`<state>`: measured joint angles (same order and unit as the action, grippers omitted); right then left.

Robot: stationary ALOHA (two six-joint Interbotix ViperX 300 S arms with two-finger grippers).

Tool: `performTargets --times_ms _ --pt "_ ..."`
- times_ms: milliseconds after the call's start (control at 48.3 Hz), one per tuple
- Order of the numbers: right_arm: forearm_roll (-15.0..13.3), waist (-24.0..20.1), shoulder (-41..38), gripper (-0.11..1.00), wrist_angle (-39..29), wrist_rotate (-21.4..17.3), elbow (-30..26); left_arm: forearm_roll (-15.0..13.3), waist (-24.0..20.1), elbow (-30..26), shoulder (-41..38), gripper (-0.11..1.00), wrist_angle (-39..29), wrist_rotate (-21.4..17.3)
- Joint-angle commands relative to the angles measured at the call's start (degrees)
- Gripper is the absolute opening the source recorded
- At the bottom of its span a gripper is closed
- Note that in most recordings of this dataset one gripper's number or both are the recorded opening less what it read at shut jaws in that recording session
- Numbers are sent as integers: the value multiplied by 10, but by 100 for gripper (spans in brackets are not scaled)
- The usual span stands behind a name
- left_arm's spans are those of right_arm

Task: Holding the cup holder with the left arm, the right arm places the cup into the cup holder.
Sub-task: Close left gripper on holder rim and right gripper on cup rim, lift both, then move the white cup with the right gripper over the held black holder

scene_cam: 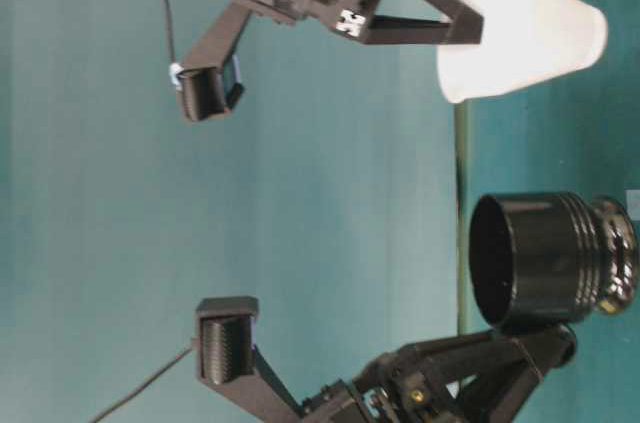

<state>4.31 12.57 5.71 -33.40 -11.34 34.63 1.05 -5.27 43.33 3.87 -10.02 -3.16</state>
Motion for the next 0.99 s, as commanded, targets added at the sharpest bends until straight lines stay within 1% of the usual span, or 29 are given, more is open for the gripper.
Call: performTargets --times_ms 0,104,166,456,684,850,974 --pt "2 1 71 4 -4 -15 -20 3 3 -18 14 21 5 -1" --pt "2 1 81 4 -8 -36 -26 2 6 -26 11 21 4 -2" --pt "2 -1 85 4 -8 -42 -31 2 9 -31 9 21 4 -6" --pt "2 -10 91 4 -10 -44 -66 2 18 -48 -14 21 3 -14" --pt "2 -16 90 4 -40 -45 -105 2 18 -75 -33 21 -1 -15" --pt "2 -20 84 4 -43 -46 -112 2 18 -95 -48 21 -11 -18" --pt "2 -25 77 4 -42 -46 -112 2 18 -107 -57 21 -16 -33"
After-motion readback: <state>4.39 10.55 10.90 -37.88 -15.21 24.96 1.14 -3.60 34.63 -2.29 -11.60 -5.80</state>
